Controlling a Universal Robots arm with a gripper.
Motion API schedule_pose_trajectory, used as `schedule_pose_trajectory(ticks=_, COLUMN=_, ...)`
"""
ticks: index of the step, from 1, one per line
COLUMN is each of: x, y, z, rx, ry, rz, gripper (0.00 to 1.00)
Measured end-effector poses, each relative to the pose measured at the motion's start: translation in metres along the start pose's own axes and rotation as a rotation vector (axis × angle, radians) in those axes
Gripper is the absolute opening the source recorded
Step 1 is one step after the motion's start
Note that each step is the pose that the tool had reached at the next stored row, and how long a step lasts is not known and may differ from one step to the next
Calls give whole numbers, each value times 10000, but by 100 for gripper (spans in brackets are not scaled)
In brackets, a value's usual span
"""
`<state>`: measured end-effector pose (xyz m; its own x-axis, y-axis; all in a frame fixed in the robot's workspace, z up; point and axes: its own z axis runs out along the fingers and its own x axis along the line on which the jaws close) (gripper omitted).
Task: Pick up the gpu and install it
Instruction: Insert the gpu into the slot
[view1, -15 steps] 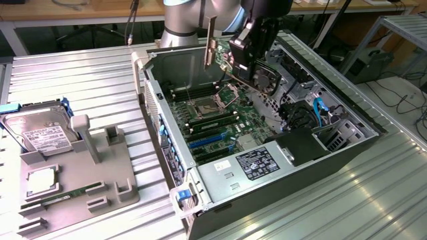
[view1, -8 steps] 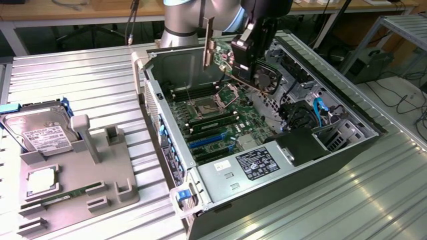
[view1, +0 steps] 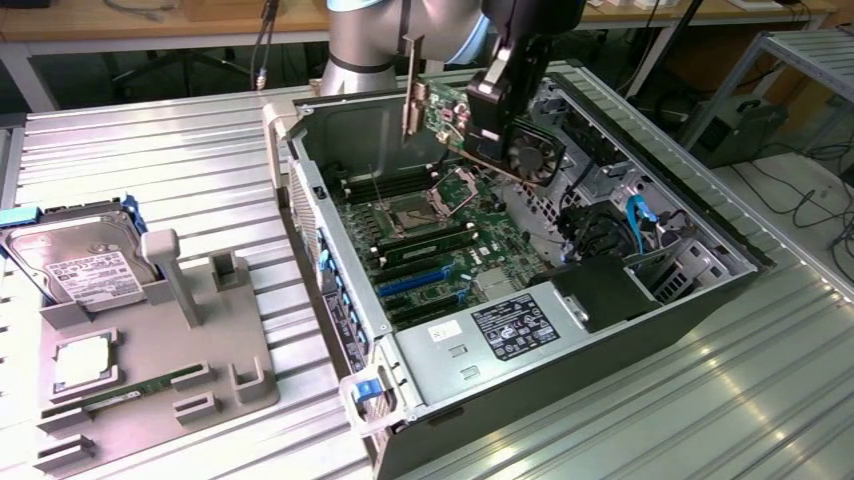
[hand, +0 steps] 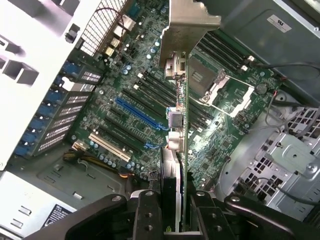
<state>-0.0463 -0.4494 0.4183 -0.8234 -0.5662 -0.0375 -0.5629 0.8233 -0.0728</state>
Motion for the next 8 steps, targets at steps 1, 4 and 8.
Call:
schedule_pose_trajectory(ticks=1, x=0, y=0, z=0, rx=-4, ry=-8, rz=-116, gripper=27)
schedule_pose_trajectory(ticks=4, x=0, y=0, z=0, rx=-18, ry=-35, rz=-481, gripper=27)
schedule_pose_trajectory(ticks=8, x=0, y=0, z=0, rx=-34, ry=-65, rz=-897, gripper=27)
